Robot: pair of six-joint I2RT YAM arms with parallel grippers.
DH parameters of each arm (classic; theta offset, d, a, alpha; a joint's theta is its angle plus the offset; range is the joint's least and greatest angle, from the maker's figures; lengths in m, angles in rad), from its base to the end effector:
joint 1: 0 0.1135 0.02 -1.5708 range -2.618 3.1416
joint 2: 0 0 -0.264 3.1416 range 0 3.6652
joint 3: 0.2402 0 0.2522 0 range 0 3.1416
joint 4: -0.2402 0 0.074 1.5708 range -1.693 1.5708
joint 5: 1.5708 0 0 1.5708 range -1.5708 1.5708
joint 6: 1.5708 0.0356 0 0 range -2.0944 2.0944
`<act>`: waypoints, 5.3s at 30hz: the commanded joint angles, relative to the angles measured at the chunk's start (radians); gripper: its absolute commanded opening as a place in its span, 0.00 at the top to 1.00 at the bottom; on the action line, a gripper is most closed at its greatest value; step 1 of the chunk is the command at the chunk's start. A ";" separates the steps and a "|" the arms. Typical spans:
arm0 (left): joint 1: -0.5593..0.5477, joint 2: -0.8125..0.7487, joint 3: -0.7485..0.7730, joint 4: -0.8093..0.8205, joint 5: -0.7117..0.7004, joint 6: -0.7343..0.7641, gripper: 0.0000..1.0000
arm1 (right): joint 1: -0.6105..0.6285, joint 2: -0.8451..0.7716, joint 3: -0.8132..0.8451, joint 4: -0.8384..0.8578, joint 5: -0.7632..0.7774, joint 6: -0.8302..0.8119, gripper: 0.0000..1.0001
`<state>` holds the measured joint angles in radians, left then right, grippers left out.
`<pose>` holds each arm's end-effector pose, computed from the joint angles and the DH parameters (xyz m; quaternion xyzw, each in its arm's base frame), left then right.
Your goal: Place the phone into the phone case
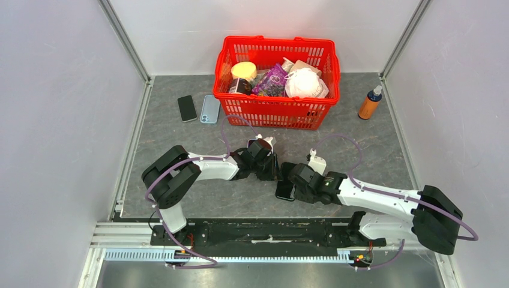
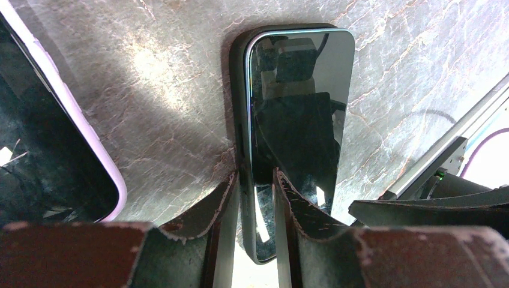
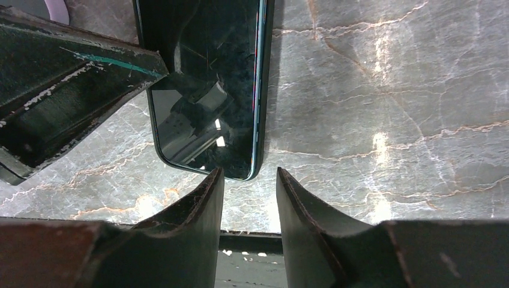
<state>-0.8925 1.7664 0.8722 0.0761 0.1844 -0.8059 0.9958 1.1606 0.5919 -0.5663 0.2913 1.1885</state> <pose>0.2120 -0.2735 0.1395 0.0739 0.9237 -0.3313 0.1775 0.1168 0.1615 0.1762 0.1242 0.9585 0.1246 0.2243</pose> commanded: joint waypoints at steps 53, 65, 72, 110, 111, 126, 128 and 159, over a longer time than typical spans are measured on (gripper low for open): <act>0.047 0.007 0.255 -0.268 -0.146 0.113 0.65 | -0.124 -0.005 0.090 -0.029 0.061 -0.121 0.45; 0.055 0.192 0.428 -0.350 -0.210 0.126 0.78 | -0.122 0.110 0.016 0.140 -0.053 -0.092 0.47; 0.041 0.239 0.457 -0.348 -0.148 0.133 0.88 | -0.057 0.203 0.020 0.220 -0.055 -0.067 0.47; -0.134 0.013 0.461 -0.443 -0.125 0.299 0.41 | -0.419 -0.137 0.089 -0.086 0.046 -0.202 0.07; -0.161 0.013 0.450 -0.431 -0.114 0.289 0.42 | -0.450 -0.136 0.092 -0.087 0.028 -0.216 0.07; -0.315 0.086 0.311 -0.286 -0.093 0.209 0.55 | -0.643 -0.003 0.123 0.027 -0.135 -0.300 0.07; -0.314 0.066 0.255 -0.267 -0.112 0.210 0.55 | -0.642 0.034 0.129 0.055 -0.153 -0.305 0.08; 0.042 -0.411 -0.254 -0.211 -0.092 0.033 0.56 | -0.187 0.171 0.007 0.309 -0.180 -0.213 0.14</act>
<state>-0.8577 1.4384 0.6590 -0.1513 0.0689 -0.6842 0.6827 1.3998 0.6617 -0.2577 0.1944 0.8375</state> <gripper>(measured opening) 0.435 0.861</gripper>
